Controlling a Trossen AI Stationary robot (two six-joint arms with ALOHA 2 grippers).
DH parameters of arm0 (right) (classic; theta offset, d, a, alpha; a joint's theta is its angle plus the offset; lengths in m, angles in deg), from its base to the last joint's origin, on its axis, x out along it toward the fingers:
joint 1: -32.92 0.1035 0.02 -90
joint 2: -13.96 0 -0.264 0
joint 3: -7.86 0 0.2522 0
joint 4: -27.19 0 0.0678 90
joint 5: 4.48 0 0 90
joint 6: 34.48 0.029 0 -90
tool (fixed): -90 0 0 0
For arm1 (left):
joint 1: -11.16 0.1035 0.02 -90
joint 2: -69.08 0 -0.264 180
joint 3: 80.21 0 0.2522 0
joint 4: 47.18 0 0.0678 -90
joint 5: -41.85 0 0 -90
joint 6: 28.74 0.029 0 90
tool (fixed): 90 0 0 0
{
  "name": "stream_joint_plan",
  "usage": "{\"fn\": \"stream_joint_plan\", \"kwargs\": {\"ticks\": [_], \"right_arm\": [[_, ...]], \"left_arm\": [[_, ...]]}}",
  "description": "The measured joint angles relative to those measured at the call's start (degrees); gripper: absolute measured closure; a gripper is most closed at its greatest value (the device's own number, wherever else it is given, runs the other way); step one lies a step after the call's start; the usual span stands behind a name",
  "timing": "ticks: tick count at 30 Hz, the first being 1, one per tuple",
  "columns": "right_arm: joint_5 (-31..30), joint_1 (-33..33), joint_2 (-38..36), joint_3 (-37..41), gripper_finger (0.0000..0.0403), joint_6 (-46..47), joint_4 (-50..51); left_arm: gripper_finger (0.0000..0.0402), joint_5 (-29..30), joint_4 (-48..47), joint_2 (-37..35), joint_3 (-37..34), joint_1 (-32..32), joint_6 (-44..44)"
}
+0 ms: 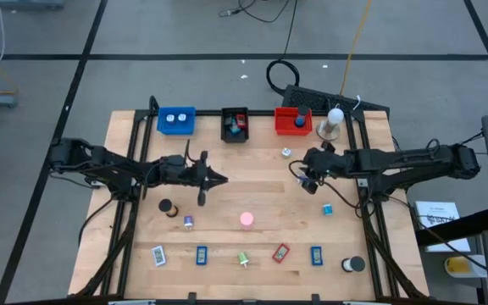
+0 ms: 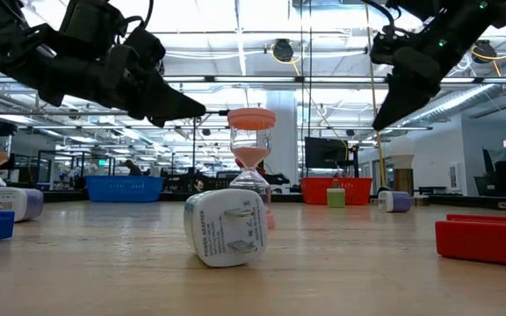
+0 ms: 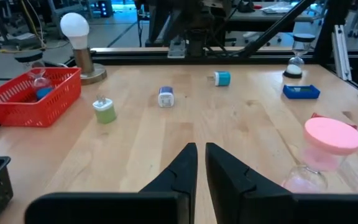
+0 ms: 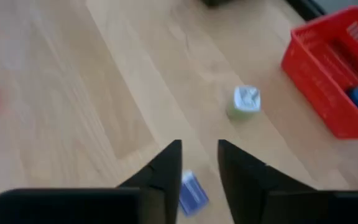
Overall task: Pick & Place Office items
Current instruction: Put the top purple charger adapter into the blue bin
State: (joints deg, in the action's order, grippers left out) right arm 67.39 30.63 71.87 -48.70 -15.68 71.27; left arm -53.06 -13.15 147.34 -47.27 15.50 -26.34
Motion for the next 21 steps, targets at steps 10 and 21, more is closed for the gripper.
{"fn": "stream_joint_plan", "kwargs": {"ticks": [10,21], "right_arm": [[1.6,-0.1,9.1,-2.8,0.019,-5.1,9.5],[5.3,-2.6,21.7,-3.1,0.0129,-14.8,7.8]], "left_arm": [[0.0366,0.5,-0.1,0.0,0.0,0.0,0.0],[0.0366,0.5,-1.1,0.0,0.0,0.0,-0.1]]}}
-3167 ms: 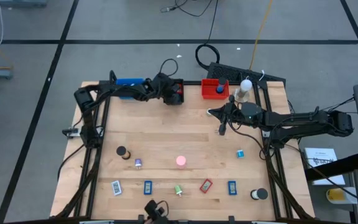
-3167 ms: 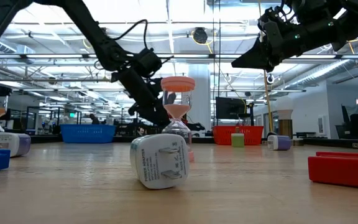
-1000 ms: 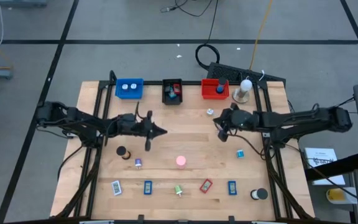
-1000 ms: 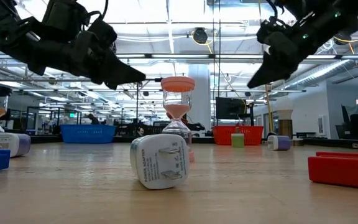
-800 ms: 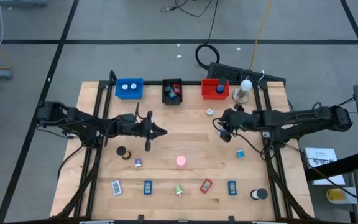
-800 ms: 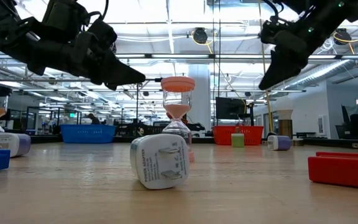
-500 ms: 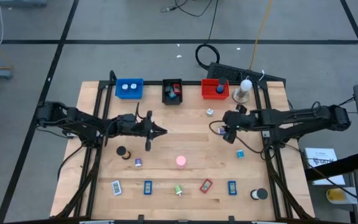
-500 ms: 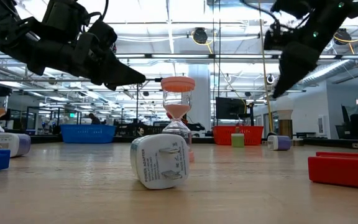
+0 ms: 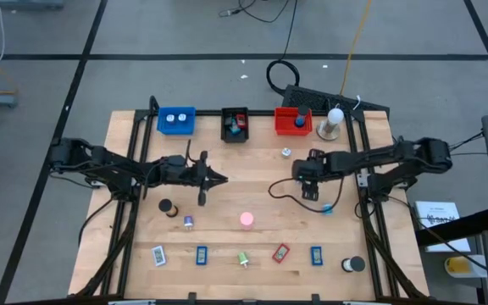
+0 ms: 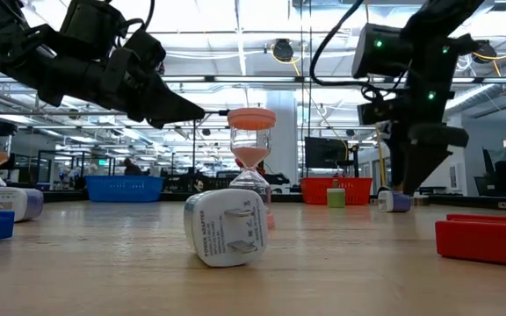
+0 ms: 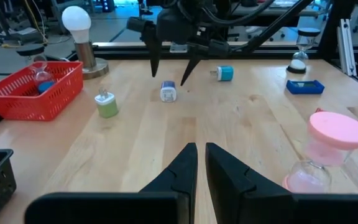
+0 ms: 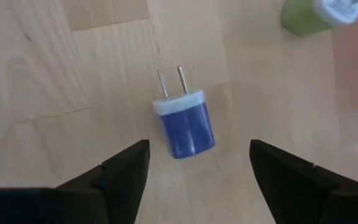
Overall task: Pick & Place Office items
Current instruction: Put the top purple charger adapter into the blue bin
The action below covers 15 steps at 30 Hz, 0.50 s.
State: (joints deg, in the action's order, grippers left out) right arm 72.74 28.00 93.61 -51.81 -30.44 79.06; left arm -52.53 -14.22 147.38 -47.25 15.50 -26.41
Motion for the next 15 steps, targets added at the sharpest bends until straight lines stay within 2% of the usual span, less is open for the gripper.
{"fn": "stream_joint_plan", "kwargs": {"ticks": [4,10,15], "right_arm": [[2.7,-1.3,0.6,0.0,0.0134,-2.4,-1.5],[7.1,-3.7,1.9,0.0,0.017,-3.0,-3.2],[8.4,-3.9,5.0,0.0,0.0196,-3.7,-3.7]], "left_arm": [[0.0366,0.0,-0.1,0.0,0.0,0.0,0.0],[0.0366,0.0,-0.2,0.0,0.0,0.0,0.0],[0.0366,0.0,-0.2,0.0,0.0,0.0,0.0]]}}
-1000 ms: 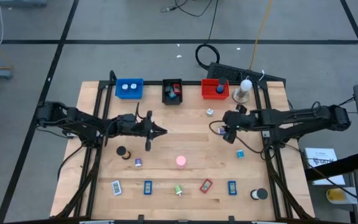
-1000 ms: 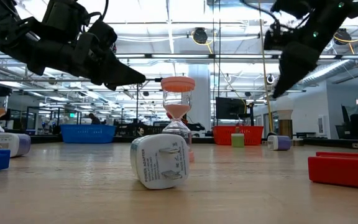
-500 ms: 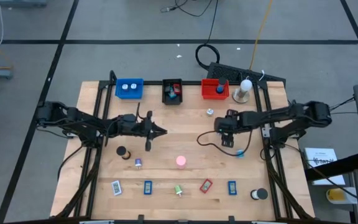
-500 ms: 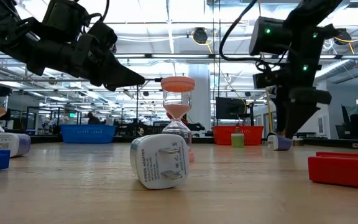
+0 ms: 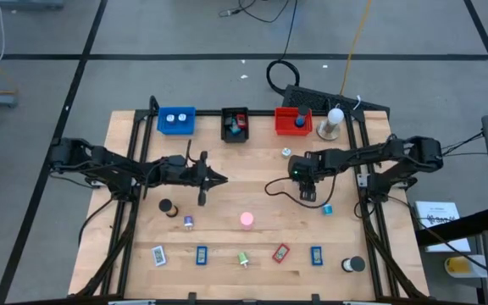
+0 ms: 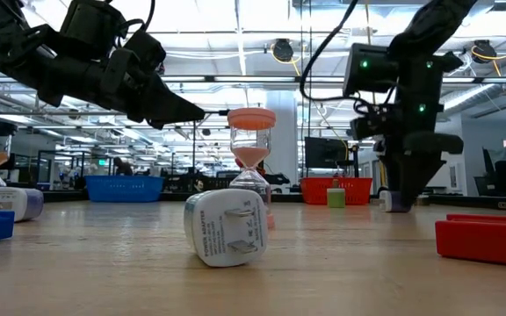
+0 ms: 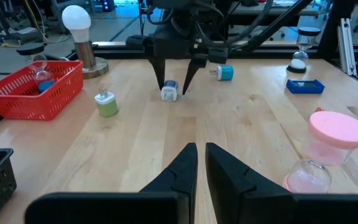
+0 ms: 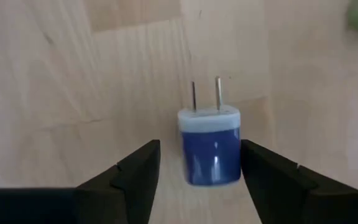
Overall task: Pick & Place Office items
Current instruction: Put the top purple charger adapter into the blue bin
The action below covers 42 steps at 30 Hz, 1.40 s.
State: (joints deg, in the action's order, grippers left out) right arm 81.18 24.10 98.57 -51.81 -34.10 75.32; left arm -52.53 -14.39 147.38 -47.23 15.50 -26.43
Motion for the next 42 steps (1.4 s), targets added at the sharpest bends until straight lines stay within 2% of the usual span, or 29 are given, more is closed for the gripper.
{"fn": "stream_joint_plan", "kwargs": {"ticks": [7,16,19,27,31,36,42], "right_arm": [[-1.5,0.0,0.4,0.0,0.0202,1.4,-0.7],[0.1,-0.2,-1.5,0.3,0.018,3.5,1.1],[1.3,-0.2,-1.5,0.9,0.0199,3.5,-0.7],[1.4,-0.2,-1.6,0.9,0.0289,3.5,-2.9],[1.4,-0.2,-1.6,0.9,0.0286,3.5,-3.0],[1.5,0.5,-1.5,1.0,0.0261,3.5,-5.5],[1.5,0.7,-1.5,1.0,0.0287,3.5,-7.5]], "left_arm": [[0.0366,0.0,-0.1,0.0,0.0,0.0,-0.2],[0.0366,0.0,-0.1,0.0,0.0,0.0,-1.0],[0.0366,0.0,-0.2,0.0,0.0,0.0,-2.5],[0.0366,0.0,-0.8,0.0,0.0,0.0,-4.8],[0.0366,0.0,-2.3,0.0,0.0,0.0,-5.0],[0.0366,0.0,-2.3,0.0,0.0,0.0,-5.0],[0.0366,0.0,-2.3,0.0,0.0,0.0,-5.1]]}}
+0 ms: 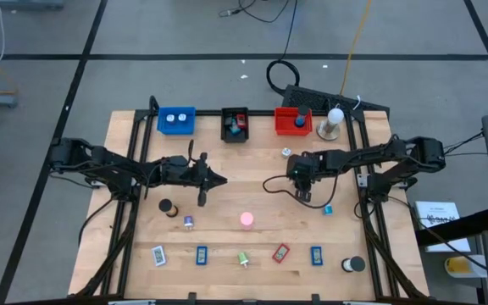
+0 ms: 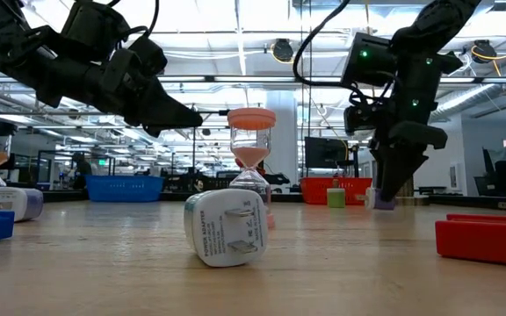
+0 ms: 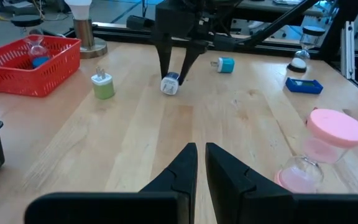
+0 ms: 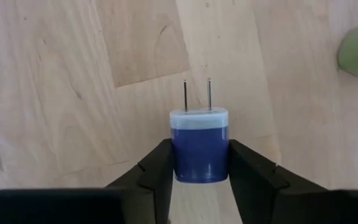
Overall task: Pick & Place Office items
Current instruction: Put the top purple charger adapter into the blue bin
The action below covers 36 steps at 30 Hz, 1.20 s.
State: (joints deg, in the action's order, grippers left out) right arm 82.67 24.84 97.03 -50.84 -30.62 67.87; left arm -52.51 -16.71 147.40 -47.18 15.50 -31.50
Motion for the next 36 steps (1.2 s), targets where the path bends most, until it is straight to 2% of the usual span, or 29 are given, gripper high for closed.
{"fn": "stream_joint_plan", "kwargs": {"ticks": [4,8,10,14,16,19,22,28,32,36], "right_arm": [[0.0,0.2,0.0,0.0,0.0288,0.0,-3.8],[0.0,1.7,0.0,0.3,0.0279,-0.5,-12.7],[0.0,2.7,0.0,1.7,0.0279,-1.4,-22.3],[0.4,4.1,0.0,6.2,0.0284,-1.9,-44.3],[2.3,4.5,0.0,8.3,0.0284,-2.7,-53.5],[5.3,5.0,0.0,9.8,0.0282,-3.6,-62.1],[7.6,5.0,0.0,9.8,0.0281,-4.5,-63.8],[7.6,5.2,0.0,9.8,0.0281,-5.0,-62.0],[7.6,5.2,0.0,9.9,0.028,-6.2,-62.4],[7.6,5.2,0.0,9.9,0.028,-6.7,-62.4]], "left_arm": [[0.0366,0.5,0.0,0.0,0.0,0.0,-1.1],[0.0366,7.2,-1.3,0.0,0.0,-0.7,-5.8],[0.0366,10.5,-0.9,0.0,0.0,-1.2,-6.0],[0.0355,11.9,1.9,0.0,0.0,-2.1,-4.5],[0.0334,12.0,3.7,0.0,0.2,-2.6,-4.5],[0.0287,12.0,1.9,0.0,2.8,-3.2,-4.5],[0.023,12.0,-4.6,0.4,7.7,-4.0,-2.2],[0.0127,12.0,-22.0,2.3,19.9,-5.5,4.0],[0.0085,12.1,-26.2,6.9,26.3,-6.9,8.6],[0.0066,16.7,-31.4,11.8,32.0,-7.7,11.9]]}}
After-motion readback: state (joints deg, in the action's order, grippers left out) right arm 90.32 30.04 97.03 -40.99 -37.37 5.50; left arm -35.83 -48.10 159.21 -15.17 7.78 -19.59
